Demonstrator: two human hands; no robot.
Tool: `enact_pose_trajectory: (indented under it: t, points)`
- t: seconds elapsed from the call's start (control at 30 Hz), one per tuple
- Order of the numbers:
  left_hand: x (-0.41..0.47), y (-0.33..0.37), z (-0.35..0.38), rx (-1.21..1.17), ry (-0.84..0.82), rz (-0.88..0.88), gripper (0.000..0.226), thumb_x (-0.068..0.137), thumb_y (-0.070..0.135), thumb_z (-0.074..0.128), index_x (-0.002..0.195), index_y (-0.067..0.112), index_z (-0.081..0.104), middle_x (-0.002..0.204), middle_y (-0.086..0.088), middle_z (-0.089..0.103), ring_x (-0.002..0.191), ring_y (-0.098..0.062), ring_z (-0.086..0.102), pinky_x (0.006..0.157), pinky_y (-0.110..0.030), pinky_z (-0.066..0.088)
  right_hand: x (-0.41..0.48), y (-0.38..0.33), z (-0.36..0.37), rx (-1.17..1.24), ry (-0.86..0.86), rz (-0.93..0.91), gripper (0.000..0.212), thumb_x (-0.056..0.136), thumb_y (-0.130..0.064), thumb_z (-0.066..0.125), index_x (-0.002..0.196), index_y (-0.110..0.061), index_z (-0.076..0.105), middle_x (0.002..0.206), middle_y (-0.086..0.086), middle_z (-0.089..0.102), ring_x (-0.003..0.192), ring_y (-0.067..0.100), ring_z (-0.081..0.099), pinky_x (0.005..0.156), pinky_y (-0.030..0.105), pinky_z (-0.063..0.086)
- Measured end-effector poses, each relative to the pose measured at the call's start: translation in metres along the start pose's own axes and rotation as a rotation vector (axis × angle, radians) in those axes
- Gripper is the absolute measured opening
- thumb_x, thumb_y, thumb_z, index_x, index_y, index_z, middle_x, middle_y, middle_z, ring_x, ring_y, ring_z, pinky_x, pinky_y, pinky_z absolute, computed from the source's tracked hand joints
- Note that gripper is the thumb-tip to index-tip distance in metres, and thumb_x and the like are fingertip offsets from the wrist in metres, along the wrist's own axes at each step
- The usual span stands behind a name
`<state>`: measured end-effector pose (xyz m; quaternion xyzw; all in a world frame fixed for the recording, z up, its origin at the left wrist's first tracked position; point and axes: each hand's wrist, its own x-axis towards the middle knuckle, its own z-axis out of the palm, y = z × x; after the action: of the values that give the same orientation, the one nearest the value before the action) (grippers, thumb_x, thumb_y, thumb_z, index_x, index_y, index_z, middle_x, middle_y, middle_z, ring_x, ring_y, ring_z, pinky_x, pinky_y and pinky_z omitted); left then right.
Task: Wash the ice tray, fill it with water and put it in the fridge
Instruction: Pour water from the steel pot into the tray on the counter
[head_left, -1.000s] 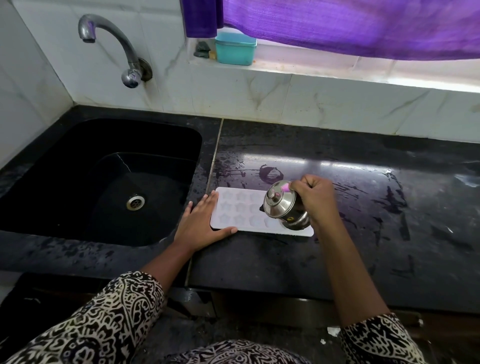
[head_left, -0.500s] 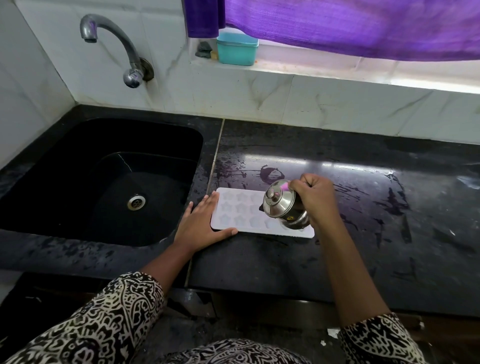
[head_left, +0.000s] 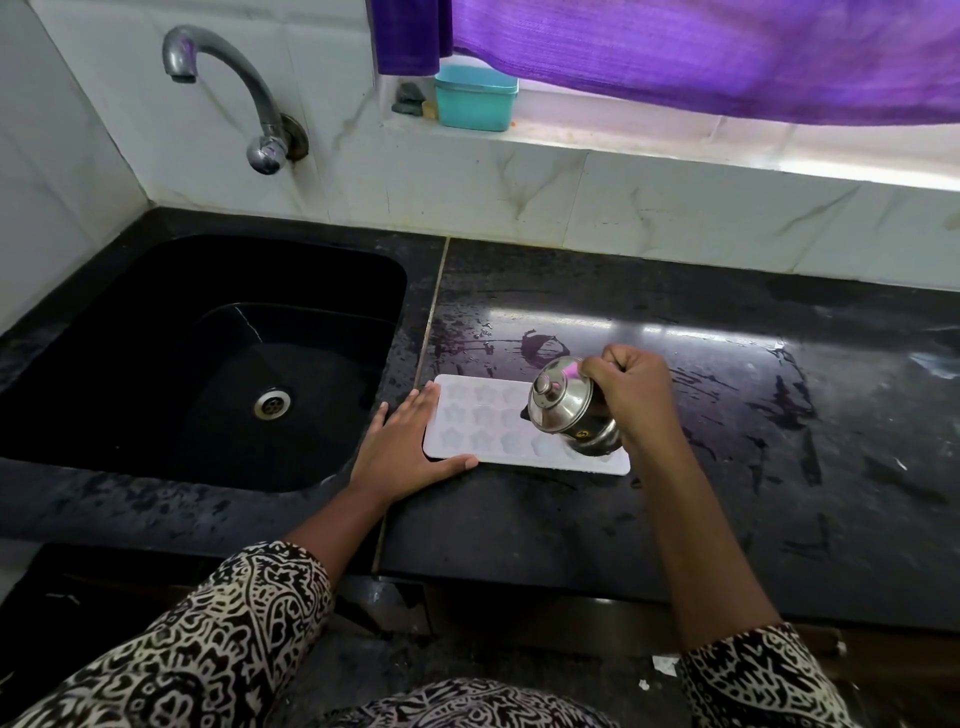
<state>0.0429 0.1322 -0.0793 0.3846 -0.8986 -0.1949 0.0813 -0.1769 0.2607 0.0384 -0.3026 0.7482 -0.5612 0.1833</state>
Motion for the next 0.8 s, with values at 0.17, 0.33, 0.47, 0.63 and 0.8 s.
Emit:
enact_pose_trajectory:
  t: [0.17,0.33,0.47,0.63,0.8]
  points:
    - [0.0,-0.0001,0.0,0.001,-0.006,-0.001,0.124,0.057,0.097,0.025,0.156,0.024,0.006,0.163,0.012,0.008,0.149,-0.005,0.007,0.12,-0.038,0.0,-0.0008,-0.0008,-0.0005,-0.001,0.005,-0.009,0.043,0.075,-0.009,0.066,0.042,-0.021,0.04,0.045,-0.007,0.034,0.051,0.013,0.035,0.056,0.028,0.035]
    - [-0.0003,-0.0003,0.0,-0.001,-0.006,-0.001,0.124,0.058,0.097,0.025,0.156,0.024,0.005,0.163,0.012,0.008,0.149,-0.005,0.006,0.12,-0.038,0.0,-0.002,-0.0008,-0.0019,-0.006,-0.004,0.001,0.041,0.076,-0.013,0.065,0.042,-0.023,0.044,0.043,-0.011,0.035,0.046,0.01,0.034,0.054,0.026,0.037]
    - [-0.0001,-0.0005,0.0003,-0.011,0.0,0.0,0.123,0.058,0.097,0.027,0.156,0.025,0.005,0.163,0.012,0.009,0.149,-0.006,0.007,0.119,-0.036,0.0,-0.0022,0.0005,-0.0033,0.018,0.009,-0.001,0.04,0.073,-0.012,0.065,0.043,-0.021,0.041,0.045,-0.006,0.032,0.049,0.014,0.031,0.055,0.028,0.032]
    - [0.0,-0.0012,0.0007,-0.014,-0.002,0.002,0.123,0.058,0.097,0.028,0.156,0.026,0.005,0.163,0.012,0.009,0.149,-0.006,0.007,0.119,-0.037,0.0,-0.003,0.0,-0.0054,0.007,0.016,-0.001,0.034,0.069,-0.017,0.064,0.043,-0.021,0.043,0.043,-0.01,0.032,0.047,0.013,0.031,0.053,0.028,0.031]
    - [-0.0005,-0.0005,0.0003,-0.01,-0.001,0.0,0.122,0.058,0.096,0.028,0.156,0.026,0.005,0.163,0.012,0.009,0.149,-0.005,0.007,0.119,-0.036,-0.001,-0.004,-0.0015,-0.0069,-0.008,0.015,-0.013,0.035,0.071,-0.016,0.064,0.043,-0.022,0.044,0.042,-0.012,0.033,0.044,0.009,0.031,0.052,0.026,0.033]
